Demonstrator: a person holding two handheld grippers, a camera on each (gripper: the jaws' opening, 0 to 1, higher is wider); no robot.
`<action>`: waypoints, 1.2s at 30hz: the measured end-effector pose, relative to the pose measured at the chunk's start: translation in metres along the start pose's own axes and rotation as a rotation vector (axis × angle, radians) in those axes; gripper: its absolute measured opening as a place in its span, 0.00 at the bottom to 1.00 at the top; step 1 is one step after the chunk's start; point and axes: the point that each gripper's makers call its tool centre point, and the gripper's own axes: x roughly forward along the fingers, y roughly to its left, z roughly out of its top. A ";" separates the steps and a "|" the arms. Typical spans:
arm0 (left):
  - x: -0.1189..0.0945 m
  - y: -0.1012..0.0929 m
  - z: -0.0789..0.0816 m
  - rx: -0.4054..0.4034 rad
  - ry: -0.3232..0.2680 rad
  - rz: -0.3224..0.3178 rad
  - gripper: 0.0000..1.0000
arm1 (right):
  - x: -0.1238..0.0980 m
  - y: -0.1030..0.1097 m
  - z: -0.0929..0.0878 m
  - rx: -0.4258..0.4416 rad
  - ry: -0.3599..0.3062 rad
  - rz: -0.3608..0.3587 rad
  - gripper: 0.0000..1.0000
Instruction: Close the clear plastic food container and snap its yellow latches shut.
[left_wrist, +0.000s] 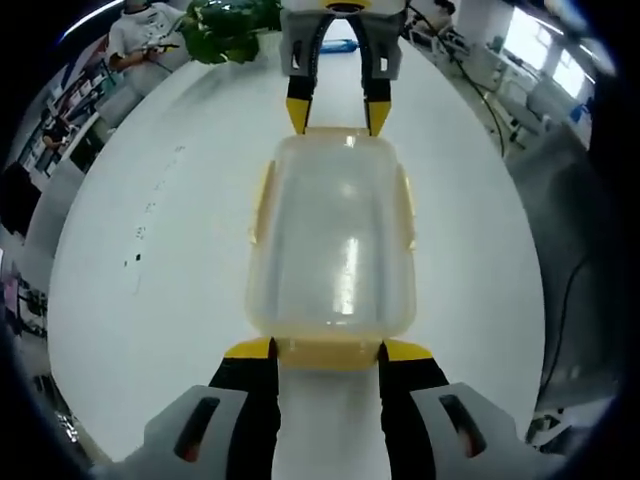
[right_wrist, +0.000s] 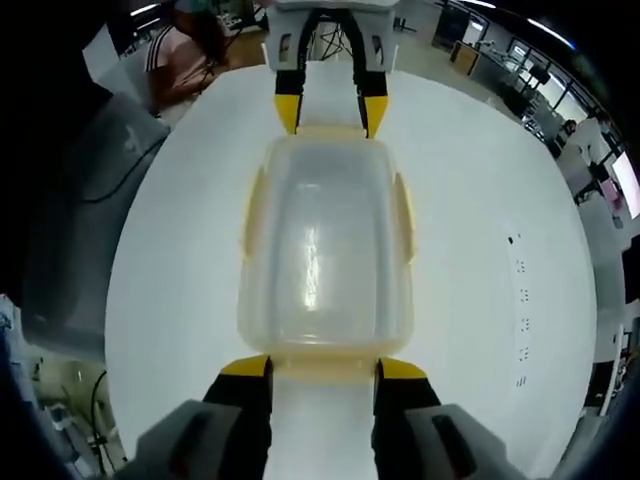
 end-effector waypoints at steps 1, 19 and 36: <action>0.000 -0.001 0.000 0.008 0.003 -0.018 0.36 | 0.001 0.004 0.000 0.010 -0.003 0.006 0.36; 0.004 -0.003 -0.001 0.006 0.010 -0.076 0.37 | 0.002 0.010 -0.001 0.065 -0.105 -0.027 0.38; -0.019 -0.011 -0.002 -0.056 -0.143 -0.055 0.43 | -0.023 0.013 0.007 0.106 -0.194 -0.054 0.38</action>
